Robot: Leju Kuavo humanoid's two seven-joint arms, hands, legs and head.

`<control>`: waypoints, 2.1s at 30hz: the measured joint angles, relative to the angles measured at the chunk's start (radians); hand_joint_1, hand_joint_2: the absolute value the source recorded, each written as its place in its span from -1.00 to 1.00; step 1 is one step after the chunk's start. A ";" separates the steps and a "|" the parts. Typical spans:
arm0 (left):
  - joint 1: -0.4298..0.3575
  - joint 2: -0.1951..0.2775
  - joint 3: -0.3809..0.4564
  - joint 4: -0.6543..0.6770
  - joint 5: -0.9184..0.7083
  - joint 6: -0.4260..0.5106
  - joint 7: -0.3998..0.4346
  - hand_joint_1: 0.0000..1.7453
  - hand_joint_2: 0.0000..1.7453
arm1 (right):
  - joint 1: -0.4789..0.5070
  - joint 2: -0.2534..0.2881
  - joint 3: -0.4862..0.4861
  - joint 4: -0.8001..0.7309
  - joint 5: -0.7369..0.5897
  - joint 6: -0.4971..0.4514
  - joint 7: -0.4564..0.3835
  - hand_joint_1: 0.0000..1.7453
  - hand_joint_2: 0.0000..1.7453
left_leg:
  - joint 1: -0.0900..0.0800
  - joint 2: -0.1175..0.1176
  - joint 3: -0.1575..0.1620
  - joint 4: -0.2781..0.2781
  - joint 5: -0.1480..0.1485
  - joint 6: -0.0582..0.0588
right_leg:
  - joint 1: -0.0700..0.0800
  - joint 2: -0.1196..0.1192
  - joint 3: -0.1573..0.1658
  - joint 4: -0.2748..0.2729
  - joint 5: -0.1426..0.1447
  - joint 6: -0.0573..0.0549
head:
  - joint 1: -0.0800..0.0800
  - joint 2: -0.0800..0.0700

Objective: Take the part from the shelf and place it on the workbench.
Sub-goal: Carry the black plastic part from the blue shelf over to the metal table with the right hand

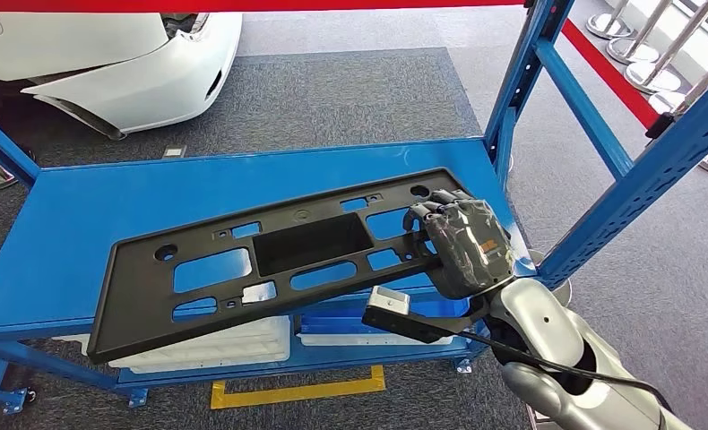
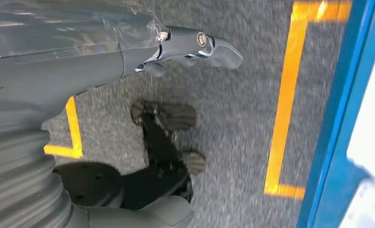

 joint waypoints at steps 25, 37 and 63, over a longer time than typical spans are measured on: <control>-0.002 -0.001 0.000 0.000 0.004 0.003 0.001 -1.00 1.00 | -0.008 0.002 0.000 0.015 -0.013 -0.005 0.006 1.00 1.00 | 0.003 -0.018 -0.023 0.104 -0.060 -0.031 | 0.000 0.034 -0.013 -0.005 0.009 -0.033 | 0.005 0.000; -0.001 -0.002 -0.004 0.000 0.005 0.000 0.001 -1.00 1.00 | -0.011 0.001 0.000 0.021 -0.035 -0.011 0.012 1.00 1.00 | -0.006 0.027 -0.043 -0.002 0.034 0.029 | -0.002 0.011 -0.103 0.272 -0.149 0.014 | 0.040 0.000; -0.003 -0.005 -0.023 0.000 0.021 -0.004 0.017 -1.00 1.00 | -0.015 0.000 0.001 0.024 -0.056 -0.025 0.033 1.00 1.00 | 0.007 -0.008 0.025 -0.027 0.002 0.017 | 0.005 0.051 -0.038 0.033 -0.020 0.002 | 0.015 0.000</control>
